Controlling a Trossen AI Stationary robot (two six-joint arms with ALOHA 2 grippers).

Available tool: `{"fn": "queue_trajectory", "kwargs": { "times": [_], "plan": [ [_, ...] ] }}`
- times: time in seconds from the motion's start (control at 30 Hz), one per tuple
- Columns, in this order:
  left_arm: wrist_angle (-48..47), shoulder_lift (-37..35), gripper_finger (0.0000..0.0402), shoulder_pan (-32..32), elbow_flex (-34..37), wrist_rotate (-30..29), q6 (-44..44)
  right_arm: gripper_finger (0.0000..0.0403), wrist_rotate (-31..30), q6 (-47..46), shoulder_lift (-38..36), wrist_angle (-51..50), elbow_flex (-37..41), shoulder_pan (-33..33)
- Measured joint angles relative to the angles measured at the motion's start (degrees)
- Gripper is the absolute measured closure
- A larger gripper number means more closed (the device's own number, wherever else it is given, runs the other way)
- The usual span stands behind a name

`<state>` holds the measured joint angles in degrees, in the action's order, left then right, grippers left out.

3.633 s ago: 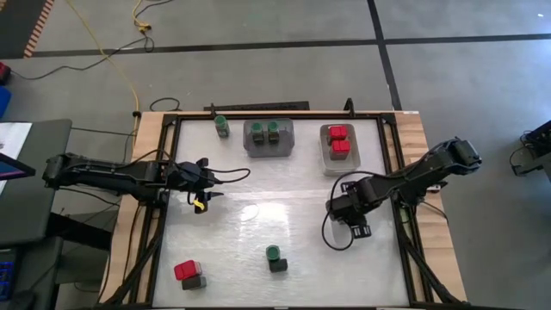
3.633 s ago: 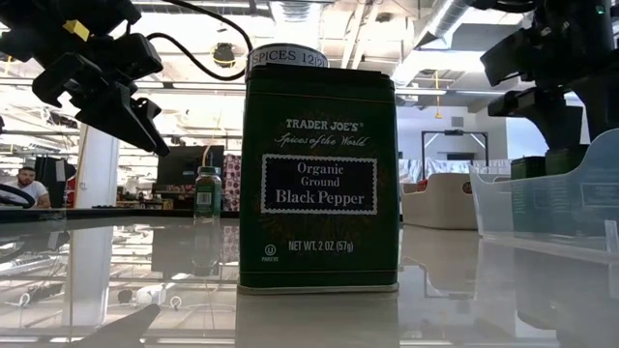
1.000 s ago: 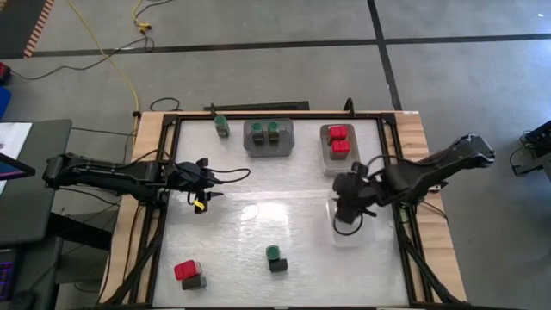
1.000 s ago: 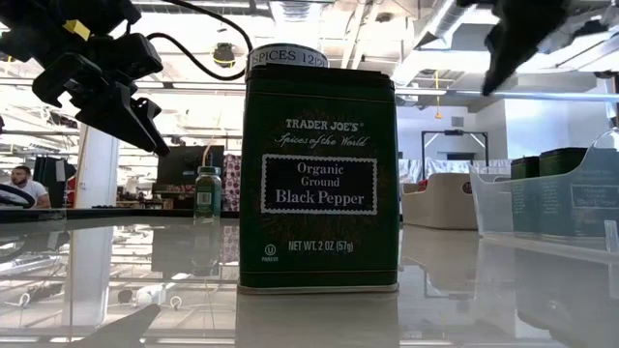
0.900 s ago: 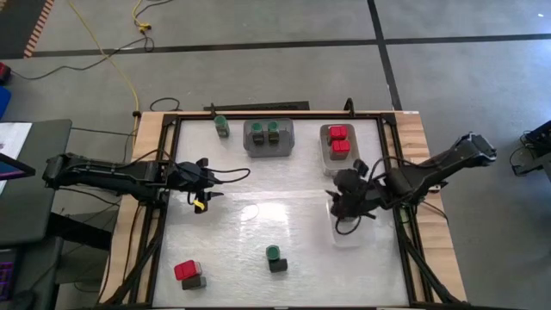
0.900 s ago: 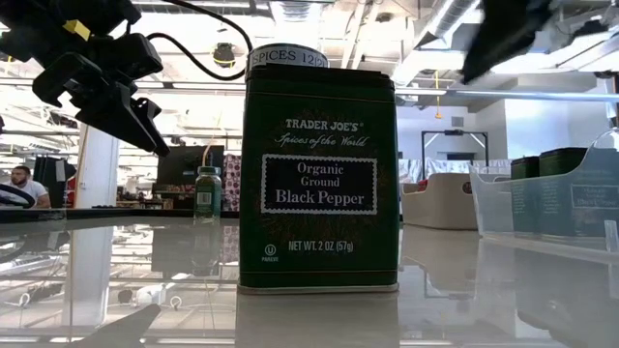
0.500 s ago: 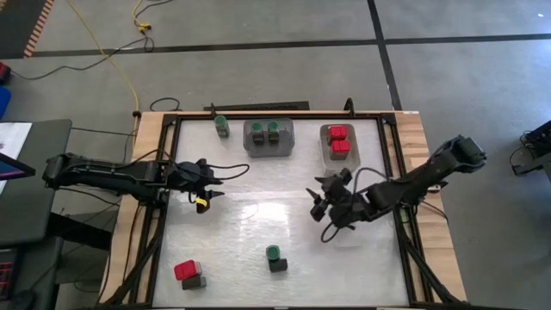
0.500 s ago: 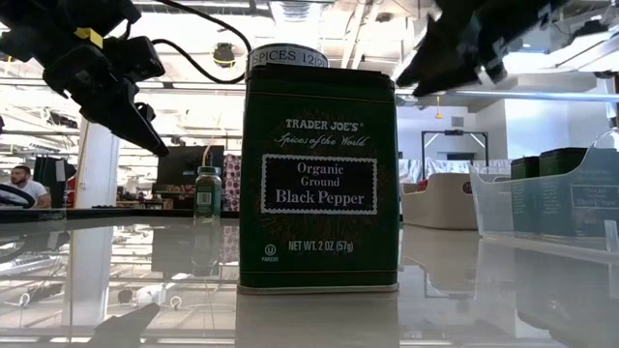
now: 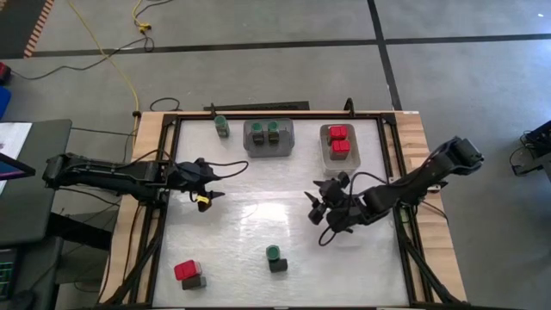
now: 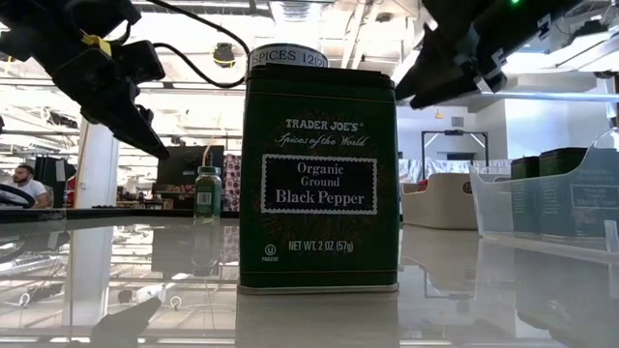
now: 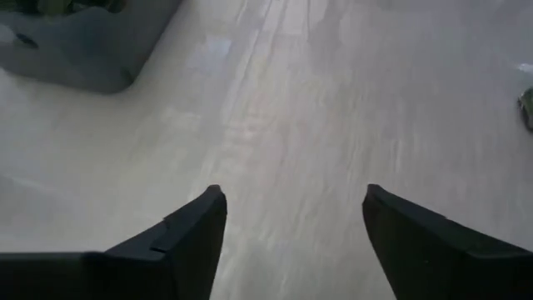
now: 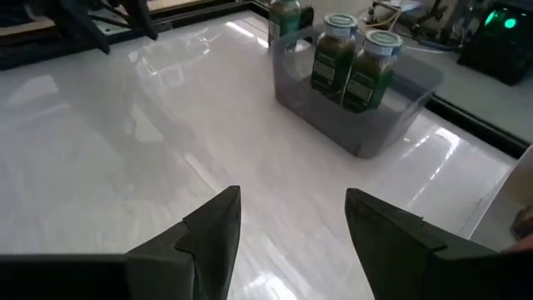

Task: Sort spices by type
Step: Move the bottom left red seasoning can to the center of the table

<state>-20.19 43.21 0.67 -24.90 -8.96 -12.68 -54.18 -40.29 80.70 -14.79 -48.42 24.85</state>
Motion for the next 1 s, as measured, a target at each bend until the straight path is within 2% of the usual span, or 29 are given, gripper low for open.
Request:
{"fn": "queue_trajectory", "kwargs": {
  "times": [0.13, 0.3, 0.5, 0.67, 0.87, 1.0],
  "plan": [
    [-1.7, -0.1, 0.0125, 0.0, 0.0, 2.8, -5.8, 0.0159, 0.0, 2.3, -1.8, -0.1, 0.0, 1.3],
    [-3.7, -0.1, 0.0125, -2.9, -0.3, 3.3, -6.9, 0.0159, 0.0, 3.3, -2.7, -1.4, 0.0, 2.6],
    [-20.1, 3.6, 0.0125, -8.7, -7.7, -0.2, -15.7, 0.0159, 0.1, 3.3, -2.8, -3.3, 0.0, 1.8],
    [-34.6, 9.4, 0.0125, -13.6, -16.2, -1.0, -27.9, 0.0159, 0.1, 3.3, -2.8, -3.8, 0.0, 1.6],
    [-54.3, 17.4, 0.0125, -20.4, -27.8, 6.3, -42.2, 0.0159, 0.2, 3.3, -2.8, -5.2, 0.0, 1.6],
    [-58.1, 21.1, 0.0125, -26.8, -32.3, 12.6, -51.3, 0.0159, 0.2, 3.3, -2.8, -6.0, 0.0, 1.7]
  ]
}}
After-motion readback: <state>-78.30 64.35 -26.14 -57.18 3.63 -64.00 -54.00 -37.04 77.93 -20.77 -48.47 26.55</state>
